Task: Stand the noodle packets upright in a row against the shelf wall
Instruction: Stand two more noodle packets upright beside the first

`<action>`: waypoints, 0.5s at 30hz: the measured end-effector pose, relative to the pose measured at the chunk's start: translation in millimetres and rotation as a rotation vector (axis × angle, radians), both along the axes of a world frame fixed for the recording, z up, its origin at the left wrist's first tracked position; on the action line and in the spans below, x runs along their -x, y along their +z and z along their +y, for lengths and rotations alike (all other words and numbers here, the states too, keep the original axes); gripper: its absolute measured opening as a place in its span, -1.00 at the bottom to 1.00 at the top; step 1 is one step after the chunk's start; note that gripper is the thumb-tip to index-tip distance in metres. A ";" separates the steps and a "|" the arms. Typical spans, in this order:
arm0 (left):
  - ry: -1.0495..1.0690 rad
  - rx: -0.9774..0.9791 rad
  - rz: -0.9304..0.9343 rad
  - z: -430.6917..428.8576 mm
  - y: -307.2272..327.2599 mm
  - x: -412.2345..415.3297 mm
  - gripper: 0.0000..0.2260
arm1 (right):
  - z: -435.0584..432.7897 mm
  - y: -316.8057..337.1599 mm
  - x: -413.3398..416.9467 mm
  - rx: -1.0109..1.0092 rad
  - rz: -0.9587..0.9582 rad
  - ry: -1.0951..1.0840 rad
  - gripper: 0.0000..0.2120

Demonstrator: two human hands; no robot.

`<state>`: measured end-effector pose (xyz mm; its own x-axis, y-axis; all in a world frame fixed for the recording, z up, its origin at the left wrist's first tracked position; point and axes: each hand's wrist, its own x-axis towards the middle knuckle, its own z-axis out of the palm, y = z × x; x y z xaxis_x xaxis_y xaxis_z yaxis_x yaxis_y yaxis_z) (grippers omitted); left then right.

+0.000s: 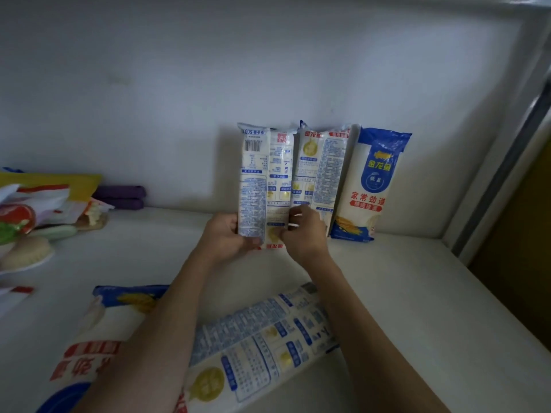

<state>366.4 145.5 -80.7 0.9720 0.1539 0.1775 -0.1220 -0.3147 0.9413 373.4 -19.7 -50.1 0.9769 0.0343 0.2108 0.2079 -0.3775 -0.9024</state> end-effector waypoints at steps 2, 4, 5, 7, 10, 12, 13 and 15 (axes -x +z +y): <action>0.074 -0.022 -0.021 -3.4 1.1 -1.0 -0.70 | 5.9 0.9 1.9 0.028 -0.031 -0.045 -0.70; 0.139 -0.055 -0.044 -8.5 4.6 1.7 -0.71 | 14.3 4.6 -0.5 0.126 -0.073 -0.119 -0.70; 0.159 -0.058 -0.058 -10.1 5.5 2.3 -0.70 | 19.1 6.0 -2.1 0.169 -0.079 -0.160 -0.69; 0.192 -0.052 -0.077 -11.5 7.5 2.7 -0.69 | 26.9 7.3 -4.5 0.225 -0.064 -0.227 -0.67; 0.274 -0.035 -0.059 -13.6 7.4 2.1 -0.77 | 33.1 6.4 -6.9 0.279 -0.048 -0.271 -0.68; 0.329 -0.047 -0.047 -14.8 5.9 1.1 -0.82 | 34.8 4.6 -7.6 0.275 -0.062 -0.278 -0.70; 0.350 -0.058 -0.052 -15.3 5.2 0.4 -0.82 | 35.3 3.2 -8.2 0.275 -0.074 -0.282 -0.70; 0.382 -0.078 -0.065 -16.9 5.2 -1.5 -0.83 | 36.7 0.2 -10.2 0.290 -0.091 -0.289 -0.70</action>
<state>367.9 128.6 -75.5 0.8337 0.4863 0.2617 -0.0404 -0.4189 0.9071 383.6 17.0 -49.9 0.9330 -0.1679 0.3183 0.1299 -0.6677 -0.7330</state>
